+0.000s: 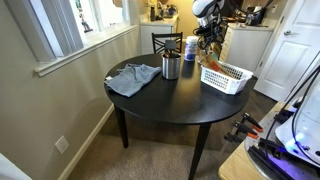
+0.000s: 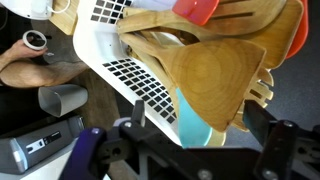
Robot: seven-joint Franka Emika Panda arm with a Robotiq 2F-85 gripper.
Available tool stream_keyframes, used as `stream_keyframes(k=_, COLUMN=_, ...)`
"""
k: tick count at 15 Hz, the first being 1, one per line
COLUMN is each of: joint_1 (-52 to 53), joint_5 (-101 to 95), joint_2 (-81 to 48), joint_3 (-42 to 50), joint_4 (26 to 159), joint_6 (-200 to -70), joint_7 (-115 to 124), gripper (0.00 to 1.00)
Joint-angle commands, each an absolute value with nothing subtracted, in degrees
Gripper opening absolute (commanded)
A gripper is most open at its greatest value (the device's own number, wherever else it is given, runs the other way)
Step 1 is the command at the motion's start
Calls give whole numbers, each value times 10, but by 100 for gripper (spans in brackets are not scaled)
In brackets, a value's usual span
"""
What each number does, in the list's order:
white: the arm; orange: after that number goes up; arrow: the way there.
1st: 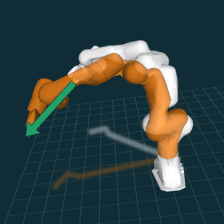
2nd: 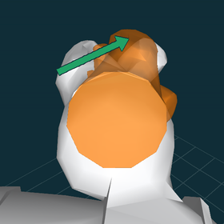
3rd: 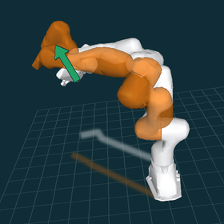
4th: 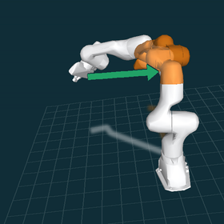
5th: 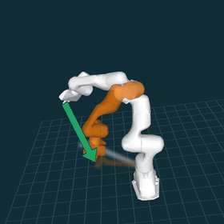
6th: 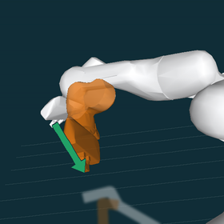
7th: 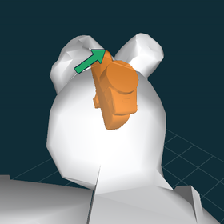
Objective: Put one wooden spoon in the silver holder.
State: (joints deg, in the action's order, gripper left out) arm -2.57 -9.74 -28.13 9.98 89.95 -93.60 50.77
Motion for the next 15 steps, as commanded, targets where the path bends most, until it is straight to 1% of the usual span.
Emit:
stream_keyframes(k=1, joint_1=-17, joint_5=-112, joint_2=-279, joint_3=105, joint_4=914, joint_6=-951, joint_7=526, gripper=100)
stream_keyframes(k=15, joint_1=3, joint_5=-187, joint_2=-305, joint_3=110, joint_4=913, joint_6=-899, joint_7=539, gripper=100)
